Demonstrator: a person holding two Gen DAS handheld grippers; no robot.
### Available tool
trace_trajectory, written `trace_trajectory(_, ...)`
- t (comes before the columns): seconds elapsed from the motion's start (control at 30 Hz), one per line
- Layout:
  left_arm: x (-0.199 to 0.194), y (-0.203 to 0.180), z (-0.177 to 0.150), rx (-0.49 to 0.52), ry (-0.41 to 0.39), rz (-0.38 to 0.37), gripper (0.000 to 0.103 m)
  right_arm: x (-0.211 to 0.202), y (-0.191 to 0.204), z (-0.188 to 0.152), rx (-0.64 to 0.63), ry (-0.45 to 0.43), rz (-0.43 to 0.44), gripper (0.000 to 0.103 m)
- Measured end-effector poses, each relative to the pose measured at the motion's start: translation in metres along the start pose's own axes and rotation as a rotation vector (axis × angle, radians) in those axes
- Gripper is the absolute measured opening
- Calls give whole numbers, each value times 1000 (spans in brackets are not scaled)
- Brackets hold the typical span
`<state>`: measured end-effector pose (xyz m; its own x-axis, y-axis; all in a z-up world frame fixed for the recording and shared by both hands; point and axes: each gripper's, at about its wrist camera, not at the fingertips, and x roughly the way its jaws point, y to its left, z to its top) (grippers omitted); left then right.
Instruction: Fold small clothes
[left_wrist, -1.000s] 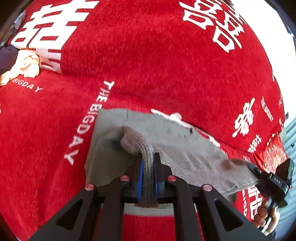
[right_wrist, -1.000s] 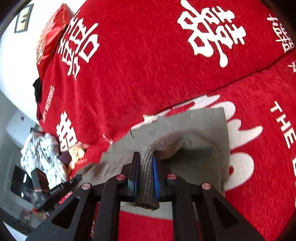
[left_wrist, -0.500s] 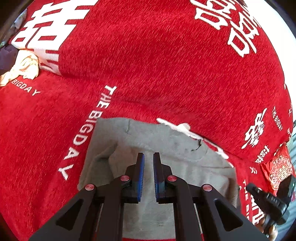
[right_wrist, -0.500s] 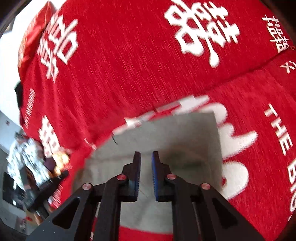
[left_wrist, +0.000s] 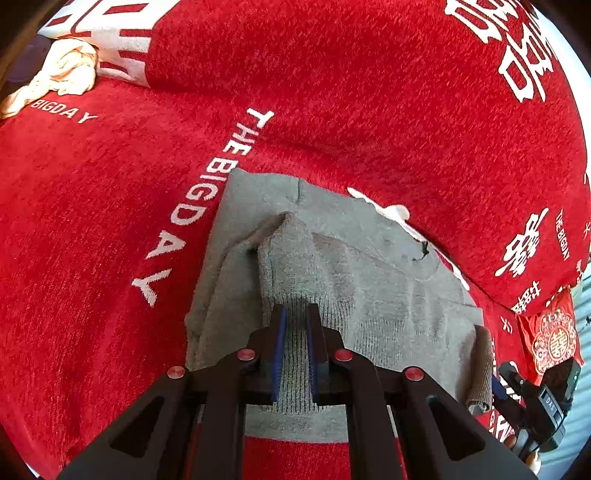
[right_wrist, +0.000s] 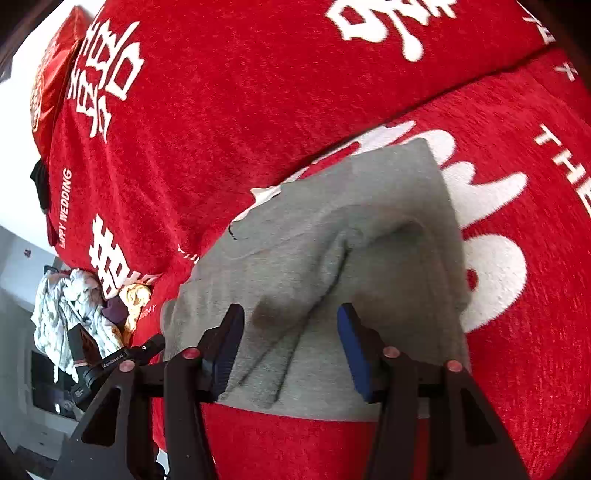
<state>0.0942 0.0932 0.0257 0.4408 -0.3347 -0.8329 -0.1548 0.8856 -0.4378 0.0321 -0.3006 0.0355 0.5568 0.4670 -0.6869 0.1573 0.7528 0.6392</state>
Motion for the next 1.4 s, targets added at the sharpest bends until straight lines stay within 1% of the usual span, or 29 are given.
trace_trajectory(0.1,1,6,0,-18,10,-8,11,5,4,-1,8,25,19,62)
trace_trajectory(0.2,2,8,-1,-9,29,-12,11,11,4,-2,24,49,32,62)
trace_trajectory(0.3,-6,13,-4,-8,18,-39,11,14,8,-4,17,60,34,62)
trace_trajectory(0.33,-8,15,-5,-11,16,-38,13,15,9,-4,14,60,36,62)
trace_trajectory(0.4,-10,20,-6,-27,32,-3,46,16,12,-4,3,62,30,62)
trace_trajectory(0.43,-15,22,-8,-39,20,-6,45,17,13,-4,-1,62,26,62)
trace_trajectory(0.47,-21,22,-11,-28,-2,-25,28,17,14,-5,-4,62,24,62)
trace_trajectory(0.5,-29,18,-14,-1,-35,-38,18,17,13,-5,-5,62,25,62)
trace_trajectory(0.53,-35,16,-16,13,-59,-42,18,17,13,-6,-3,60,30,62)
trace_trajectory(0.57,-43,12,-20,29,-103,-42,18,16,13,-6,0,58,34,62)
trace_trajectory(0.6,-49,9,-22,37,-147,-29,21,16,12,-7,-1,58,34,62)
trace_trajectory(0.63,-53,7,-24,43,-177,-9,27,17,13,-7,-3,61,31,62)
trace_trajectory(0.67,-54,4,-24,59,-190,2,52,17,13,-7,-5,65,29,62)
trace_trajectory(0.7,-54,2,-23,68,-183,27,86,18,13,-7,-4,66,28,62)
trace_trajectory(0.73,-52,1,-21,53,-178,69,95,18,13,-7,-2,66,30,62)
trace_trajectory(0.77,-52,4,-20,24,-181,83,99,17,14,-8,-1,66,32,62)
trace_trajectory(0.8,-51,7,-17,-4,-171,69,99,17,14,-8,-3,65,33,62)
trace_trajectory(0.87,-41,15,-10,-50,-103,-2,99,15,17,-7,-12,63,32,62)
trace_trajectory(0.93,-34,16,-8,-68,-74,-27,99,15,19,-7,-18,62,28,62)
trace_trajectory(0.97,-30,13,-9,-52,-60,-30,99,16,19,-7,-21,64,25,62)
trace_trajectory(1.03,-25,1,-13,2,-41,-12,99,18,20,-6,-26,66,23,62)
trace_trajectory(1.13,-15,-26,-15,139,-38,85,99,21,21,-7,-22,70,22,62)
trace_trajectory(1.17,-12,-30,-15,157,-32,99,95,22,20,-7,-18,71,21,62)
trace_trajectory(1.2,-7,-31,-14,164,-19,102,84,23,21,-7,-15,72,20,62)
trace_trajectory(1.23,-2,-30,-14,164,6,94,78,23,21,-7,-14,74,20,62)
trace_trajectory(1.3,10,-25,-14,136,56,69,55,24,23,-8,-23,74,20,62)
trace_trajectory(1.33,13,-25,-15,134,66,72,51,25,25,-8,-31,72,16,62)
trace_trajectory(1.37,15,-26,-17,147,59,93,42,26,26,-9,-43,73,-2,62)
trace_trajectory(1.4,14,-28,-19,164,45,107,32,28,27,-9,-54,75,-23,59)
